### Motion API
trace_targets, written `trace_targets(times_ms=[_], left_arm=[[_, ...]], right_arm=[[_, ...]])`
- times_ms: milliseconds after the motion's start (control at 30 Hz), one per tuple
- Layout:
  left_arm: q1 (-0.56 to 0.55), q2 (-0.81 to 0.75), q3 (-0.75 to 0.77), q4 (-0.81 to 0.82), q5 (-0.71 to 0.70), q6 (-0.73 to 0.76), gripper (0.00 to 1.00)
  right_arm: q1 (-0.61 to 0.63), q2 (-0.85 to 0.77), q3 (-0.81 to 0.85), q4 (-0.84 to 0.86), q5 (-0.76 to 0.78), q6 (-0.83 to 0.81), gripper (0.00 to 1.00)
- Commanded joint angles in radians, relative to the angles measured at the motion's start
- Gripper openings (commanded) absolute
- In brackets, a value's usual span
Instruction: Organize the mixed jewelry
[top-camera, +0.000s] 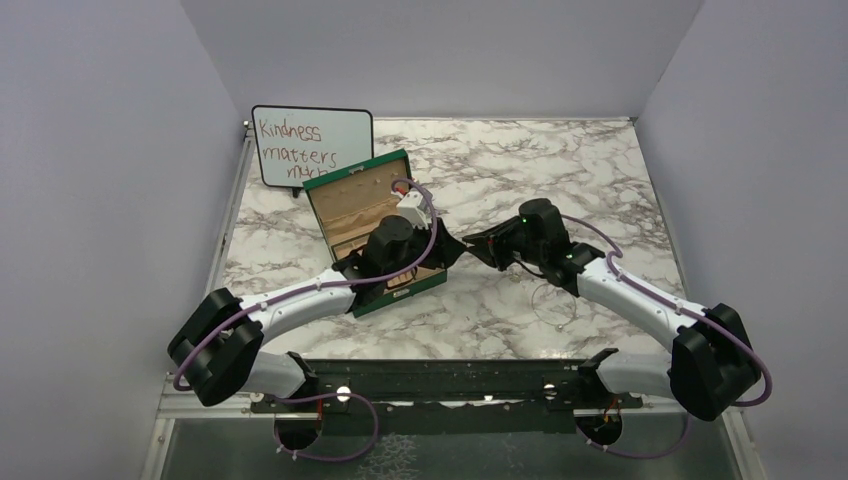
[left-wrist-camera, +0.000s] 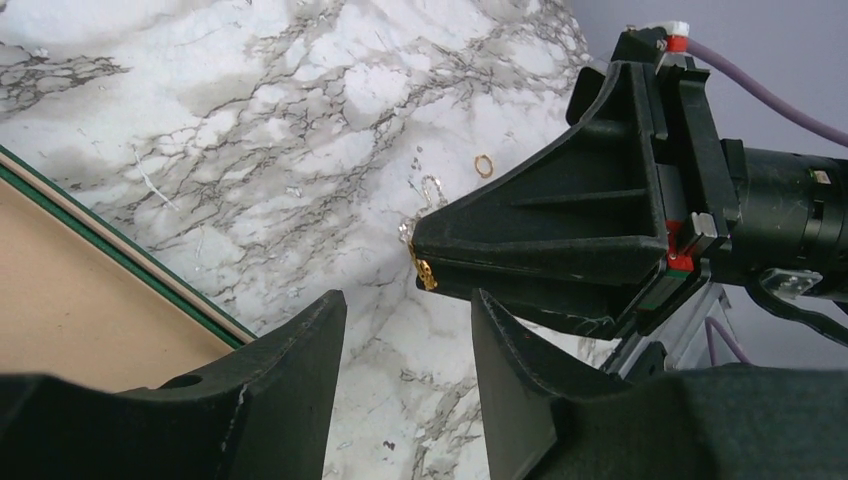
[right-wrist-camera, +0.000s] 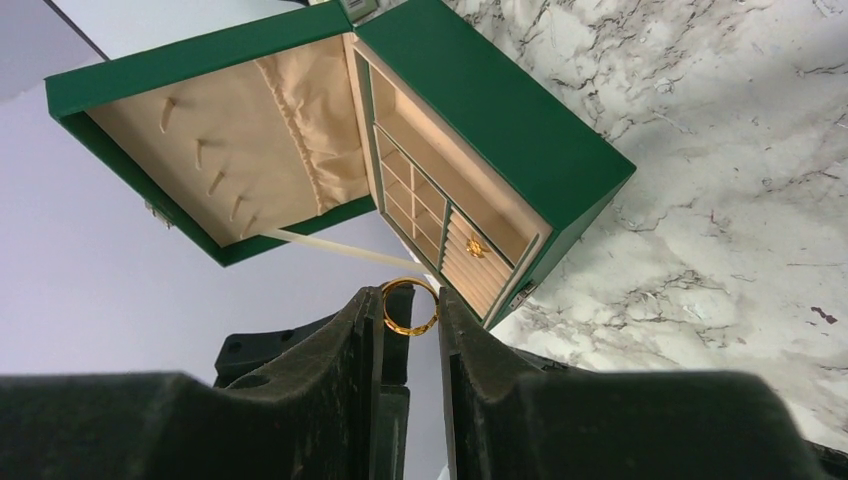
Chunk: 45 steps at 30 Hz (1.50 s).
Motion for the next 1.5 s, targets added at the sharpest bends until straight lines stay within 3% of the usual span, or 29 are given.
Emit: trace_targets(times_ms=[0, 267, 633, 1133, 1400, 1467], left_arm=[[-0.014, 0.005, 0.019, 0.061, -0.087, 0.005, 0.50], [-0.017, 0.036, 0.039, 0.082, -0.075, -0.006, 0.39], [-0.022, 0.053, 0.043, 0.098, -0.039, 0.001, 0.41], [-0.026, 0.068, 0.060, 0.101, -0.059, 0.005, 0.22], [-0.028, 0.073, 0.073, 0.102, -0.066, 0.024, 0.00], [-0.028, 0.073, 0.070, 0.100, -0.066, 0.025, 0.00]], right_arm=[[0.005, -0.002, 0.010, 0.007, 0.021, 0.030, 0.29], [0.004, -0.007, -0.002, 0.025, 0.009, 0.044, 0.29], [0.005, 0.003, -0.006, 0.052, -0.011, 0.050, 0.29], [0.005, 0.011, -0.012, 0.065, -0.027, 0.056, 0.29], [0.005, 0.022, -0.010, 0.063, -0.030, 0.055, 0.29], [0.004, 0.023, -0.009, 0.060, -0.024, 0.054, 0.29]])
